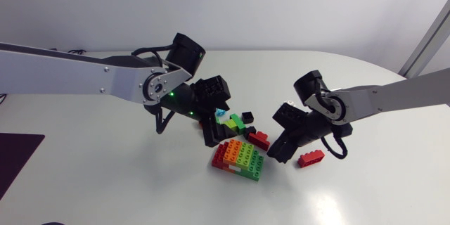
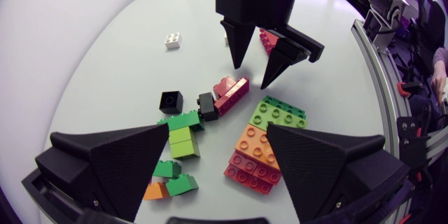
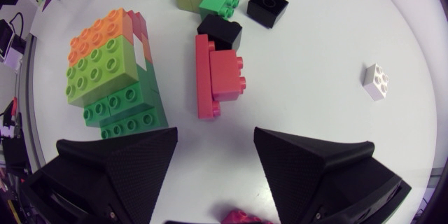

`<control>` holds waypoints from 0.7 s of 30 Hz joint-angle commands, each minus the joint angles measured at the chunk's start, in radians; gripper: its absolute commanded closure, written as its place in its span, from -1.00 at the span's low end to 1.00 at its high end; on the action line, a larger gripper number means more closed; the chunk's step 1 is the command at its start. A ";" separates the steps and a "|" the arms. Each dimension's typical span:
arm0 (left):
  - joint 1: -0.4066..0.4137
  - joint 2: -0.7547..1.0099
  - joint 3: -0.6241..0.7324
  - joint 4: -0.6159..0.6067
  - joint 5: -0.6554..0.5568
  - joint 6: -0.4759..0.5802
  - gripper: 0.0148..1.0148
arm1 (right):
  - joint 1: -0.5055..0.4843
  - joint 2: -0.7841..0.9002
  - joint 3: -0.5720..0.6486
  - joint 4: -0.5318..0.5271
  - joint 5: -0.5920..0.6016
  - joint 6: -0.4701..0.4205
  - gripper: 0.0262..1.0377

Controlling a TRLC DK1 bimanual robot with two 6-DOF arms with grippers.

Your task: Disassemble duplo

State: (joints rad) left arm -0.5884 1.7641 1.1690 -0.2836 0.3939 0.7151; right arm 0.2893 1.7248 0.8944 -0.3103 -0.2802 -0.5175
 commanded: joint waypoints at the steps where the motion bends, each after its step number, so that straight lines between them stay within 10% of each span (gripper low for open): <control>1: 0.013 0.026 0.027 0.000 0.014 0.027 -0.91 | 0.017 0.036 0.032 0.013 0.004 -0.015 -0.50; 11: 0.021 0.028 0.023 -0.002 0.025 0.030 -0.91 | 0.060 0.093 0.060 0.042 0.045 -0.009 -0.04; 16: 0.022 0.029 0.020 -0.002 0.025 0.035 -0.91 | 0.067 0.094 0.064 0.046 0.052 -0.010 0.52; 21: 0.024 0.029 0.018 -0.002 0.026 0.037 -0.91 | 0.074 0.061 0.031 0.071 0.053 -0.029 0.56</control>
State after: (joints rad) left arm -0.5758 1.7744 1.1690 -0.2836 0.4107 0.7254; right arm 0.3523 1.7962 0.9405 -0.2527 -0.2333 -0.5182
